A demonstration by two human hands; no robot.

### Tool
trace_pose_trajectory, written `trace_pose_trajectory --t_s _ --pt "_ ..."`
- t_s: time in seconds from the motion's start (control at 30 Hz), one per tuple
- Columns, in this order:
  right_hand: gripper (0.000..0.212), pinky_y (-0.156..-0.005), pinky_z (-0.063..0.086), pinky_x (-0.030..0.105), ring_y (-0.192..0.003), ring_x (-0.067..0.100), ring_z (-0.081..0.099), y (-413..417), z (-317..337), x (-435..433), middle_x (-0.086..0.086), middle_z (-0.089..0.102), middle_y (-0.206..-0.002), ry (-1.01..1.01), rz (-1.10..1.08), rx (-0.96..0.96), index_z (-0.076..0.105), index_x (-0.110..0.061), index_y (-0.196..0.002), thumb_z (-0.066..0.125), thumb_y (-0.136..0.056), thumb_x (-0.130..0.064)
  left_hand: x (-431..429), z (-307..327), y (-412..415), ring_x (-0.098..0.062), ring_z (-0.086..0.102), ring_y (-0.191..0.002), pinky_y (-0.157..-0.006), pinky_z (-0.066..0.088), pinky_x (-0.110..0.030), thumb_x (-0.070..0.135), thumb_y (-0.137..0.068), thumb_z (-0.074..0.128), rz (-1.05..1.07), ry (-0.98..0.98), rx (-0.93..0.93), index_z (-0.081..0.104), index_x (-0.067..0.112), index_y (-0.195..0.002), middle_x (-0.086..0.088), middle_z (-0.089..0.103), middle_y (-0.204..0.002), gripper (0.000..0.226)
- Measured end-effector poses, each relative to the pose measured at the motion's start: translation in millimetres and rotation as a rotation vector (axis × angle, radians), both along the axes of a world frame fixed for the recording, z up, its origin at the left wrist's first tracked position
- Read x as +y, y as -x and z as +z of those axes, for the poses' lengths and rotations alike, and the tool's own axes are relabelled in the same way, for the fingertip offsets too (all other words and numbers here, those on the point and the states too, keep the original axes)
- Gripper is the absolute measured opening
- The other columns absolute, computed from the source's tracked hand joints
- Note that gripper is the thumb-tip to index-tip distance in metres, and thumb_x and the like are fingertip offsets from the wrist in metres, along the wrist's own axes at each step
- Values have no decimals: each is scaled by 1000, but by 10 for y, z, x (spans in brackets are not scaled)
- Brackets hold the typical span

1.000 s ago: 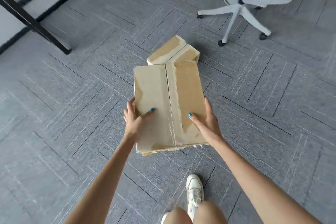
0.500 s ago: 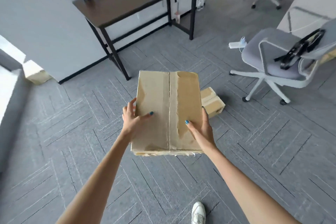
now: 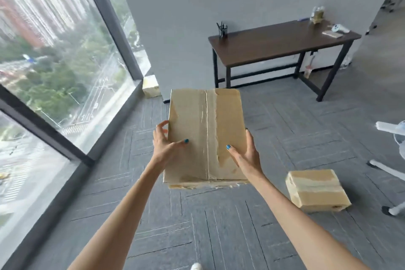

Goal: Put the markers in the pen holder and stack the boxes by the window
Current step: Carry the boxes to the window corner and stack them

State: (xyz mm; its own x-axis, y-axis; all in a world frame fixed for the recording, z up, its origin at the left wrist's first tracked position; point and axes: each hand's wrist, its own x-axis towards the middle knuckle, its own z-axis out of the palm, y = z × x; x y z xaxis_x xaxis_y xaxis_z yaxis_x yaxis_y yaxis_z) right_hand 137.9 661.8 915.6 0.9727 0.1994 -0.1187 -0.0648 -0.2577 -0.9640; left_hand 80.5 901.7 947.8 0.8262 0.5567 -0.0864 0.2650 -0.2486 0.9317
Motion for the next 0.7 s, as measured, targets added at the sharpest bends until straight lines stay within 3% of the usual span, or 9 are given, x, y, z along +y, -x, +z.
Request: trace_pose_trajectory --t_s 0.23,0.4,0.53,0.7 --pt "86 -114 30 39 -142 20 29 -304 245 1512 -5 23 -158 -14 164 -16 11 -36 -151 67 -84 -39 1355 267 111 -25 47 -118 -95 47 -55 44 -47 82 157 -8 -89 41 47 -117 13 40 -110 81" --pt "85 -113 25 37 -143 20 25 -677 459 2910 -5 21 -158 -15 232 -39 10 -33 -151 66 -87 -37 2759 375 -156 -32 51 -115 -93 47 -59 45 -44 85 221 -17 -104 41 62 -103 -2 46 -120 75" --pt "85 -110 25 33 -144 20 24 -961 598 3845 -3 21 -158 -15 252 -64 11 -32 -152 66 -86 -36 3661 497 -386 -29 53 -113 -93 49 -57 46 -44 82 244 -31 -123 40 65 -98 -3 45 -120 72" --pt "86 -115 25 38 -144 19 23 -1333 733 4697 -5 21 -158 -4 265 -81 13 -32 -151 67 -85 -37 4482 608 -688 -28 53 -114 -95 49 -54 47 -44 80 243 -29 -151 40 58 -112 -7 42 -125 80"
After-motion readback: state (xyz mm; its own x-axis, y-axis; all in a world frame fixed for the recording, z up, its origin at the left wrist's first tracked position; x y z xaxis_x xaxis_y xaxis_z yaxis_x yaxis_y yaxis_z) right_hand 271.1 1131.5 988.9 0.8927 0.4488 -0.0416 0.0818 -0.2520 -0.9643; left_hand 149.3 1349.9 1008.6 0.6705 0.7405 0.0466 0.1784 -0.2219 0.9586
